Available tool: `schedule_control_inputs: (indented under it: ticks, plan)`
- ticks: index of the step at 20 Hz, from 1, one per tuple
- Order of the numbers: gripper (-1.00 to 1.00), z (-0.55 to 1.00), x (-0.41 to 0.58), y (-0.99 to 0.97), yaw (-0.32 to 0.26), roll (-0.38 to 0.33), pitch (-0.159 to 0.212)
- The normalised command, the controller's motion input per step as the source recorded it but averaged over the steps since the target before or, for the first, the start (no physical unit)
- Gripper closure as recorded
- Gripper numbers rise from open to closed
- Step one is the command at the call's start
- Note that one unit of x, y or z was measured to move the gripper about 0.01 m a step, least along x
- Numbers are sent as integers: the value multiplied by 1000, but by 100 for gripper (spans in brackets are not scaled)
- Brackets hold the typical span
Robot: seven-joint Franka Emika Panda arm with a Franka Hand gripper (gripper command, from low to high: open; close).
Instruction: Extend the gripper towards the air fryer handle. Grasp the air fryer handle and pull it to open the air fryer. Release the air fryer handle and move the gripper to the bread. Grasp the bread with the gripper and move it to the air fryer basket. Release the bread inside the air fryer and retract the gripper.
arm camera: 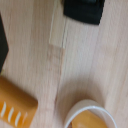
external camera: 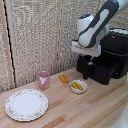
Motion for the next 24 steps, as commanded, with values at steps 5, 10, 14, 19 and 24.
schedule_control_inputs:
  ticks: [5, 10, 14, 19, 24]
  plan:
    - [-100, 178, 358, 223, 262, 103, 77]
    - [-100, 178, 398, 234, 237, 160, 76]
    - [-100, 64, 456, 322, 169, 234, 36]
    - [-100, -4, 454, 389, 26, 304, 29]
    - [-100, -10, 473, 169, 0, 146, 83]
